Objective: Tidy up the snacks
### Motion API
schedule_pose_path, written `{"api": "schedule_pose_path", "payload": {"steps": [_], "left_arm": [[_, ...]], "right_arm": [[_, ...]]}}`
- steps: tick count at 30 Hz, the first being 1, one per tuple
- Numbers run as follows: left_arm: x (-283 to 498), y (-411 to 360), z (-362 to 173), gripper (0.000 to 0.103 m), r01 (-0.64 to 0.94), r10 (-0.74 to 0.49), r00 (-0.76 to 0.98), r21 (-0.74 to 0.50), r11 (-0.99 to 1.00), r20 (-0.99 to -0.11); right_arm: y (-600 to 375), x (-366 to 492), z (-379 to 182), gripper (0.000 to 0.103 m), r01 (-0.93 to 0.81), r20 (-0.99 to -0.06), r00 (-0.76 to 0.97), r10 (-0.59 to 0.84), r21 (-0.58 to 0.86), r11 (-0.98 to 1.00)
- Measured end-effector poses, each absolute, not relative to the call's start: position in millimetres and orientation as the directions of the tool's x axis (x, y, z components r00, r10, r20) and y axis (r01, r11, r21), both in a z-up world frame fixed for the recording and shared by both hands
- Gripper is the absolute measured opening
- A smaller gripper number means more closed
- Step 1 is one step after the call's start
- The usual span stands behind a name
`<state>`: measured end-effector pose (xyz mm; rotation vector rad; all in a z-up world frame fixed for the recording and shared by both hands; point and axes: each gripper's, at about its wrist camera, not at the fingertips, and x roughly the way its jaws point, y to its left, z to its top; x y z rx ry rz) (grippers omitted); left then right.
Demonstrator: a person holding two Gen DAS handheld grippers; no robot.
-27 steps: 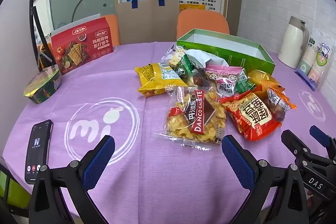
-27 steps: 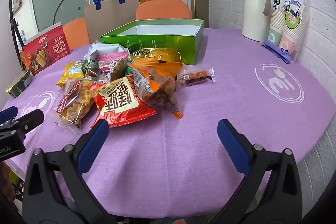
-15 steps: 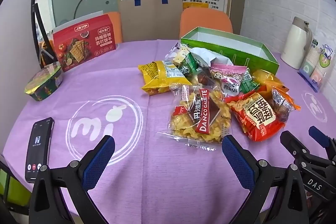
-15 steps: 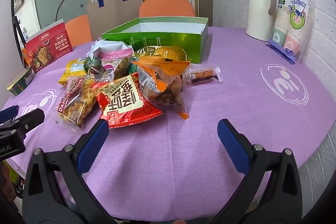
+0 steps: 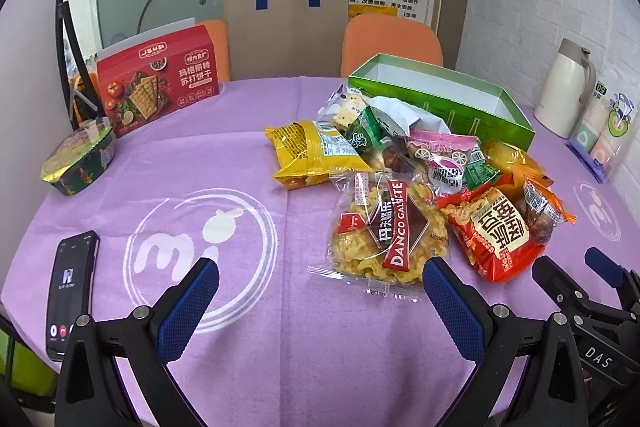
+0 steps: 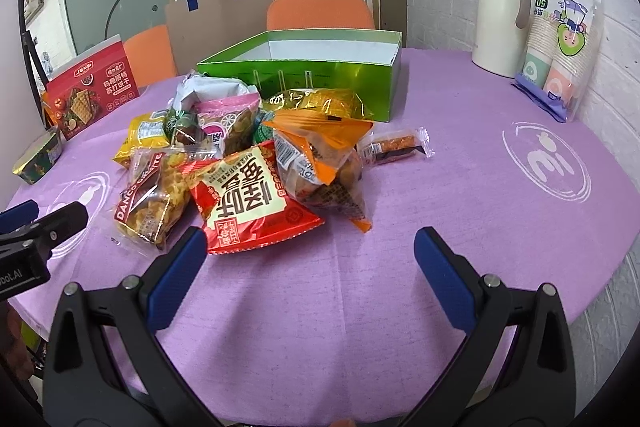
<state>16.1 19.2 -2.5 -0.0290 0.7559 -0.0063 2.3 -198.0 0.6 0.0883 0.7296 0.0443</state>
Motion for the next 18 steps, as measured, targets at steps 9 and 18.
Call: {"api": "schedule_pose_path", "payload": {"steps": [9, 18], "left_arm": [[23.0, 20.0, -7.9, 0.103, -0.008, -0.015, 0.711, -0.029, 1.0, -0.703], [28.8, 13.4, -13.0, 0.103, 0.028, -0.01, 0.707, 0.013, 1.0, -0.708]], "right_arm": [[-197.1, 10.2, -8.8, 0.103, -0.013, -0.69, 0.718, 0.089, 0.114, 0.993], [-198.4, 14.0, -12.8, 0.103, -0.054, -0.666, 0.733, 0.14, 0.147, 0.988]]}}
